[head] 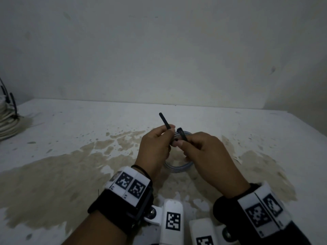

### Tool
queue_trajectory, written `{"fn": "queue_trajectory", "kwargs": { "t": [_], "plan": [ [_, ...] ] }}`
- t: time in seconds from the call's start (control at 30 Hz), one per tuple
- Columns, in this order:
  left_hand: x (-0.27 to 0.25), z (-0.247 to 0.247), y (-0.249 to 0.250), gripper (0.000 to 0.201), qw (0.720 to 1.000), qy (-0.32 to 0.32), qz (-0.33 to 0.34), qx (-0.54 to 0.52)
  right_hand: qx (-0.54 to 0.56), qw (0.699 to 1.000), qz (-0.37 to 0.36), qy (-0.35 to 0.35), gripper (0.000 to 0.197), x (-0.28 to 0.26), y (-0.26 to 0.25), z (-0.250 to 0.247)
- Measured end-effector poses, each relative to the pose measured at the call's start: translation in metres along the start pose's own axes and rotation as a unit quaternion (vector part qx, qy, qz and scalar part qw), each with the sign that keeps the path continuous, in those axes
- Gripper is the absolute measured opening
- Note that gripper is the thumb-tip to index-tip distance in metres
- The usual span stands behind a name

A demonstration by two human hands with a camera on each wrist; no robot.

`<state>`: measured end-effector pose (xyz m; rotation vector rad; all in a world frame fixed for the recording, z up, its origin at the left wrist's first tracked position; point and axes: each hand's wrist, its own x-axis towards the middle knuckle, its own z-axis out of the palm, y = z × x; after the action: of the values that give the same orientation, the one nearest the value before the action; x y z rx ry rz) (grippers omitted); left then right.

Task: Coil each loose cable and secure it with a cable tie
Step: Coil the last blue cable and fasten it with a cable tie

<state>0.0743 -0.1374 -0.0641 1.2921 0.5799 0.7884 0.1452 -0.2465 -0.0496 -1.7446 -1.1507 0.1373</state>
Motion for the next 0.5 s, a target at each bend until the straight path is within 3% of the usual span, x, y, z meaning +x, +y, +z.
{"fn": "queue_trajectory", "kwargs": {
  "t": [0.17,0.33,0.5],
  "plan": [
    [0.0005,-0.0018,-0.0008,0.011,0.989,0.018,0.076,0.122,0.056,0.997,0.003,0.057,0.008,-0.0026,-0.0005,-0.0010],
    [-0.0032,-0.0025,0.0005,0.027,0.971,-0.008,0.128,0.202,0.094,0.991,0.014,0.090,0.030,-0.0034,0.0028,0.0040],
    [-0.0058,-0.0005,0.0043,0.021,0.949,-0.003,0.169,0.266,0.082,0.984,0.000,0.158,0.023,-0.0017,0.0060,0.0013]
  ]
}}
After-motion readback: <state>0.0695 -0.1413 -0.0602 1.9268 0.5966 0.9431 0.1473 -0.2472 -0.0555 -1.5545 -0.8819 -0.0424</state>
